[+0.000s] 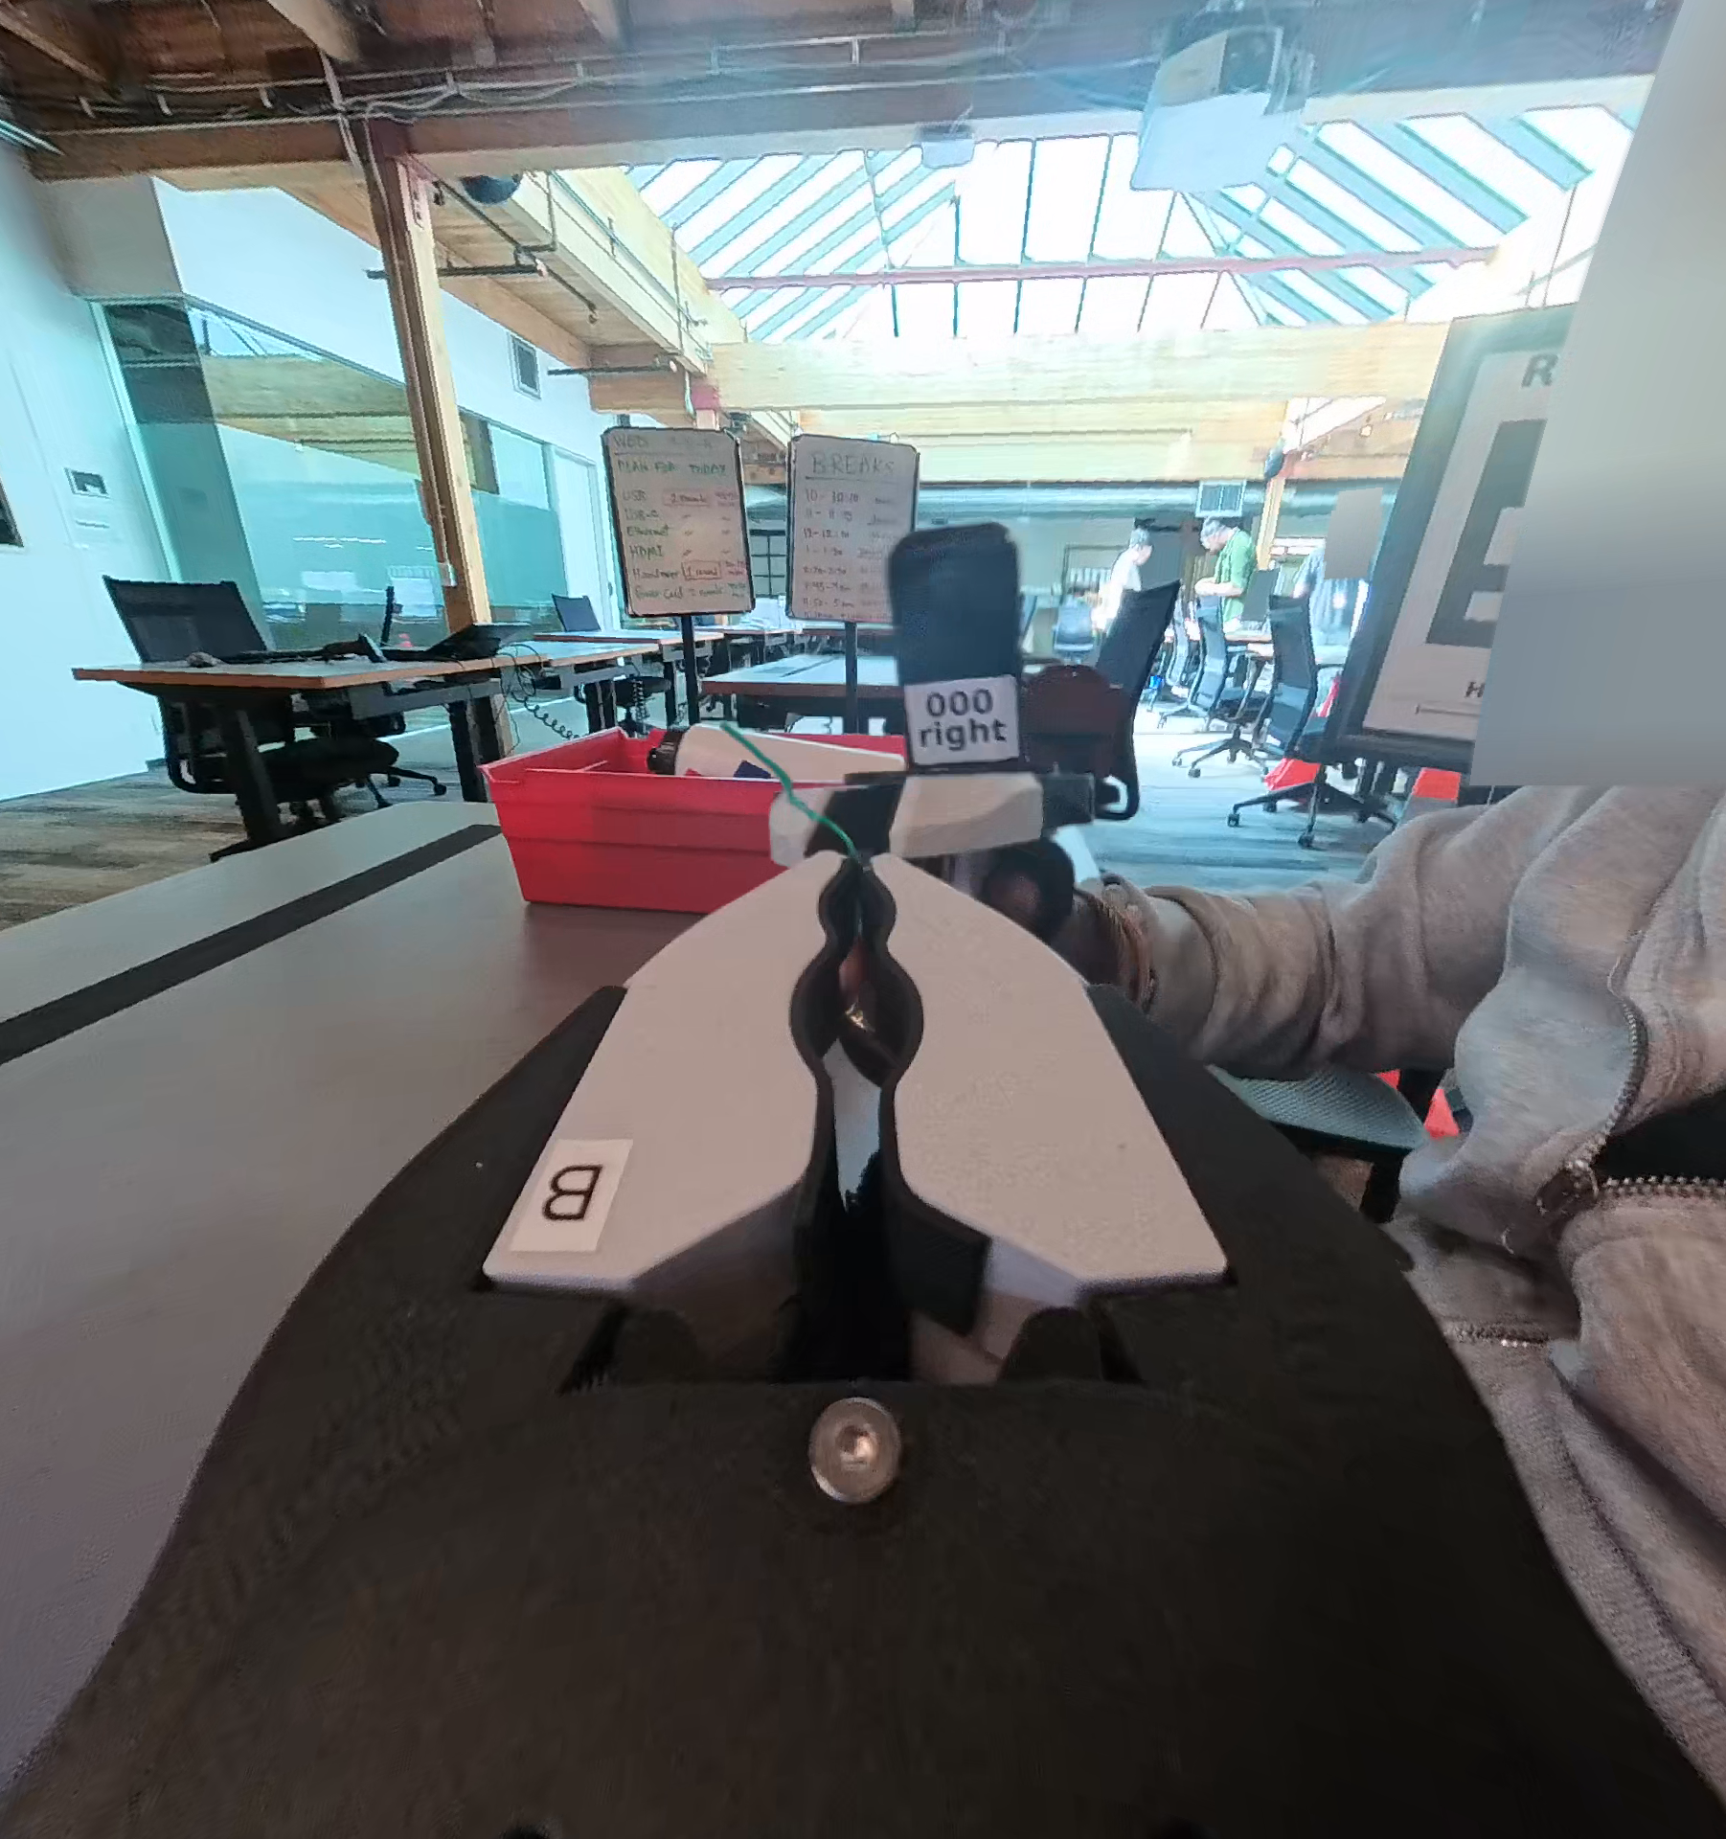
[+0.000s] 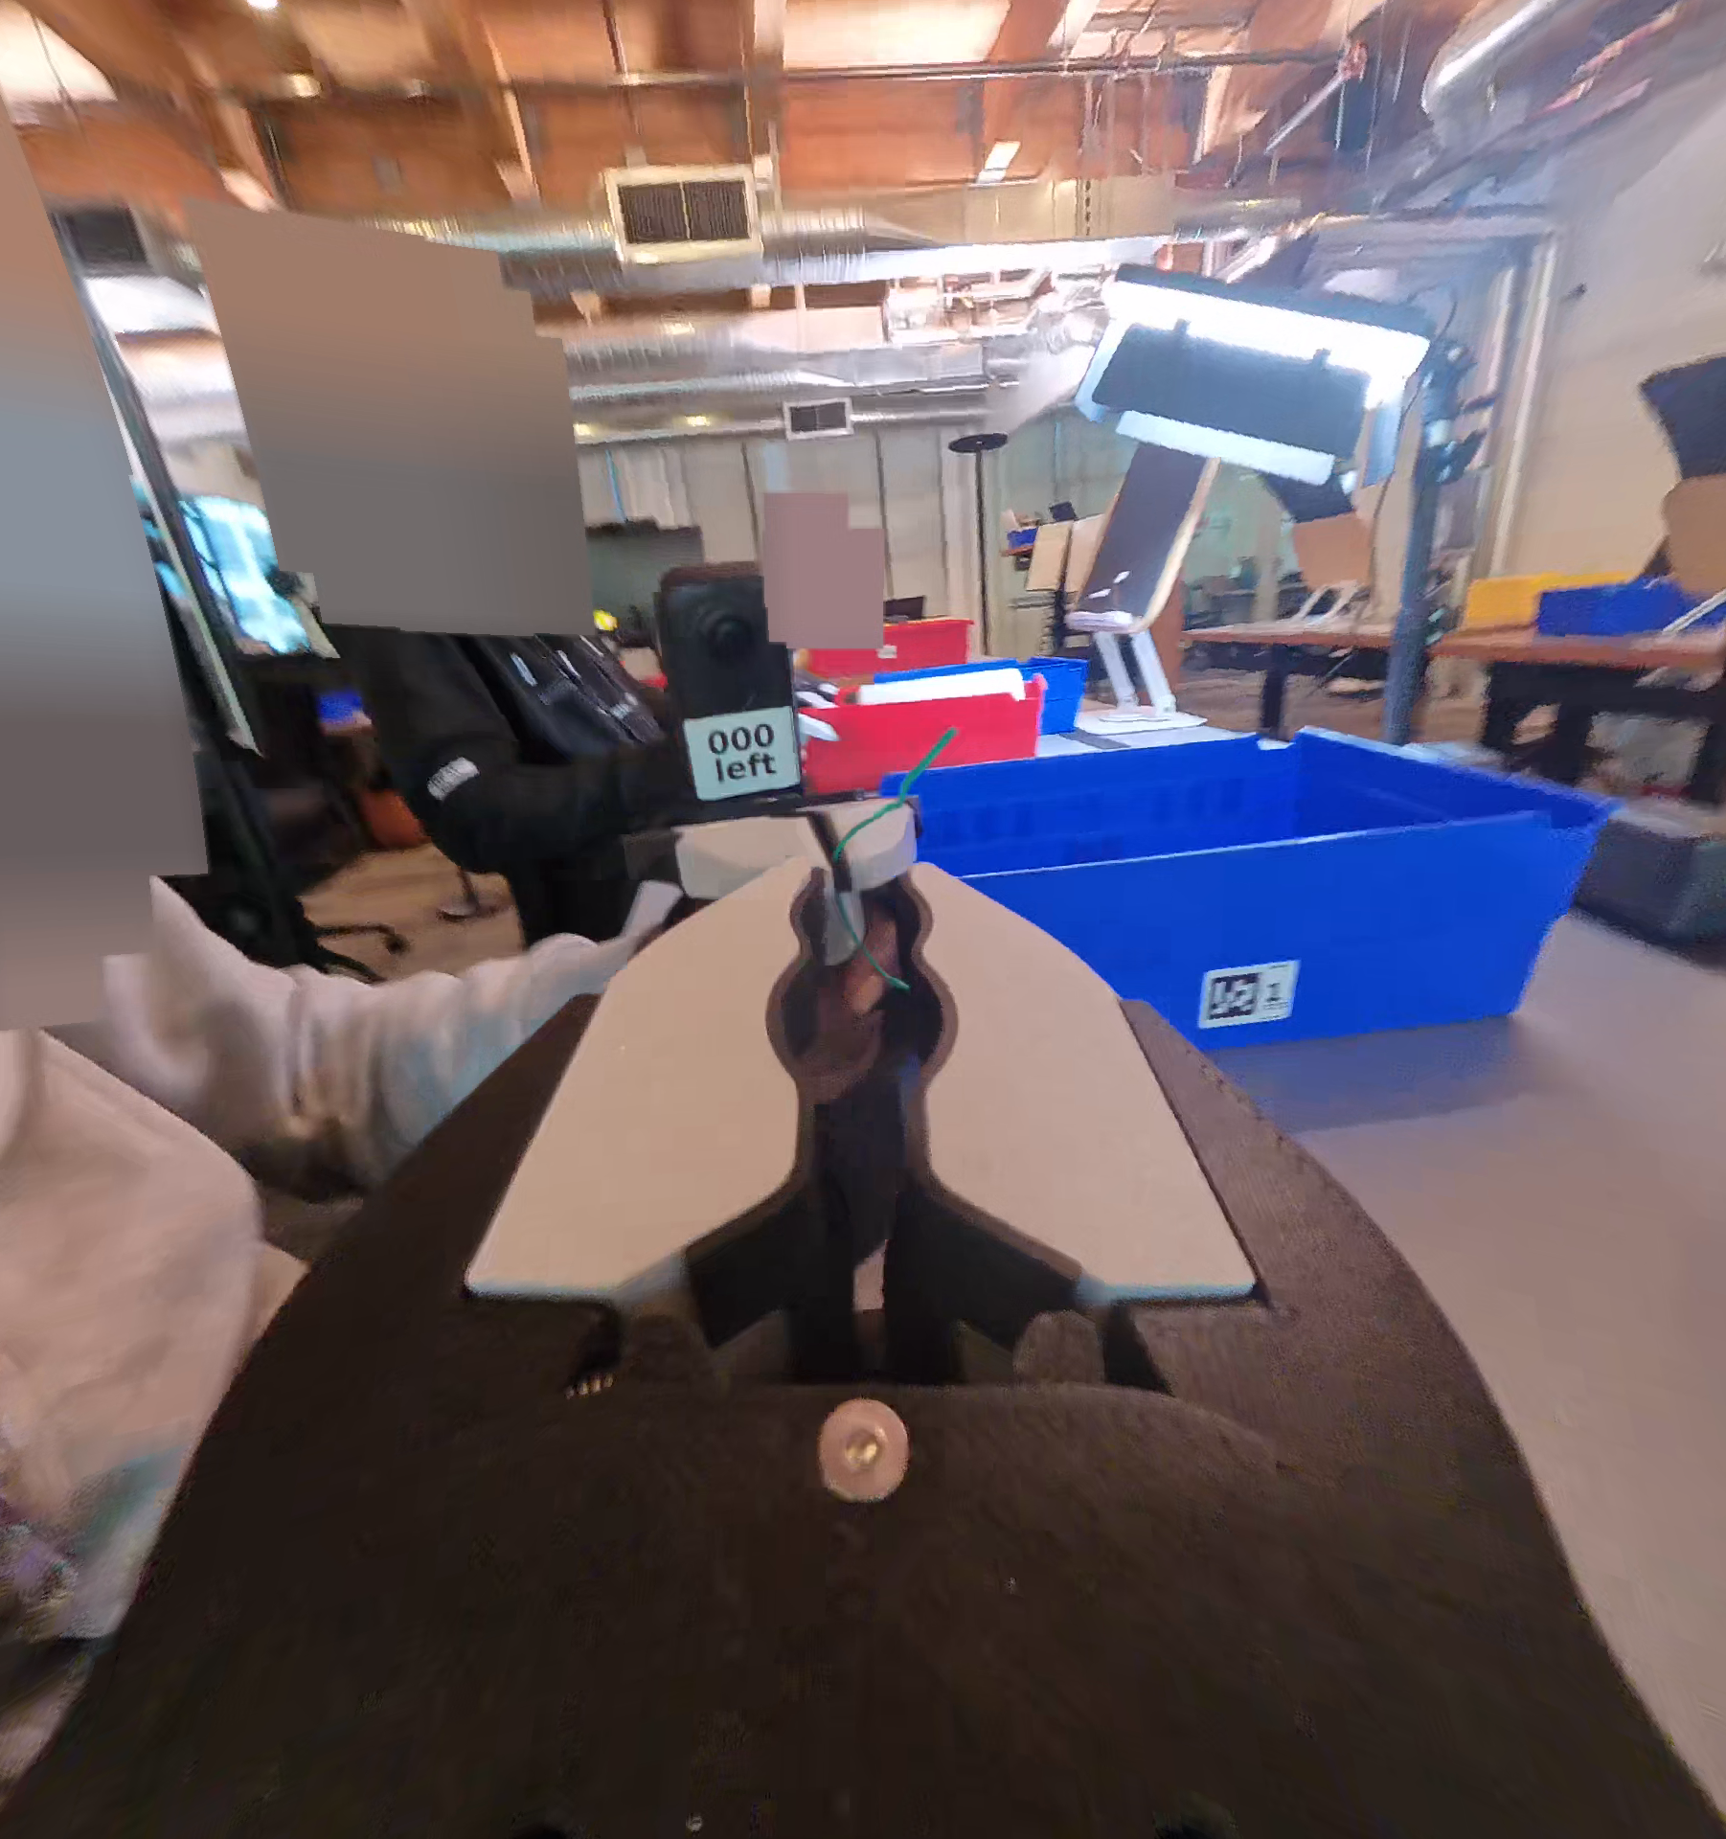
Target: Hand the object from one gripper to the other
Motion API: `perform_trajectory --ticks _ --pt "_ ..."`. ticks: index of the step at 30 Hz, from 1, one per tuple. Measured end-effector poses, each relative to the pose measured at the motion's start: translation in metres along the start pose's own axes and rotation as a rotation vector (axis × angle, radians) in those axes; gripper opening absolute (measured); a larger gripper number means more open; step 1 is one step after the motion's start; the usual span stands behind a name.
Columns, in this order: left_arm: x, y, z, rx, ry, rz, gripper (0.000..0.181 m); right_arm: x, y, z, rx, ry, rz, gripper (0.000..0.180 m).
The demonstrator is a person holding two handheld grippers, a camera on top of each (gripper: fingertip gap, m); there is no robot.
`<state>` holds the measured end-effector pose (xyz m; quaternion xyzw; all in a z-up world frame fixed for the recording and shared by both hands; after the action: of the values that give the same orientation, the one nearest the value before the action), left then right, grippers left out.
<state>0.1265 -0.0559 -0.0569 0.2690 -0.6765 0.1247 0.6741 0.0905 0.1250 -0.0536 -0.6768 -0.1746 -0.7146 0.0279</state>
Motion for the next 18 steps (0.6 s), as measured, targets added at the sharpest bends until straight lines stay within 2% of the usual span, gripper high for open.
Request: perform_trajectory --ticks 4,6,9,14,18 --pt "-0.006 0.005 -0.005 -0.017 0.057 0.059 0.0 -0.005 0.001 -0.007 0.056 0.189 -0.047 0.019" --pt "-0.008 0.007 -0.007 -0.006 0.086 0.089 0.0 -0.006 0.001 -0.007 0.062 0.197 -0.063 0.005" --pt "-0.009 0.008 -0.006 0.017 0.093 0.112 0.0 -0.004 0.001 -0.004 0.024 0.099 -0.011 0.001" --pt "-0.01 0.008 -0.004 0.008 0.04 0.144 0.002 -0.001 0.006 0.009 -0.073 -0.256 0.163 0.001" --pt "-0.005 0.005 -0.003 0.015 0.059 0.098 0.024 0.001 0.006 0.011 -0.086 -0.306 0.184 0.001"
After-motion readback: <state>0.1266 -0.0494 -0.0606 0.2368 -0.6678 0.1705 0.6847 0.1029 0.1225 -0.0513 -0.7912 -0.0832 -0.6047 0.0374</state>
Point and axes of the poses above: each gripper's, where its closed fingertips meet, y out along the fingers, x out of its top, z = x × y across the jaws, the point moved 10 cm from there along -y, back along the fingers, and after that the axes turned 15 degrees about x, right-handed, at the moved point
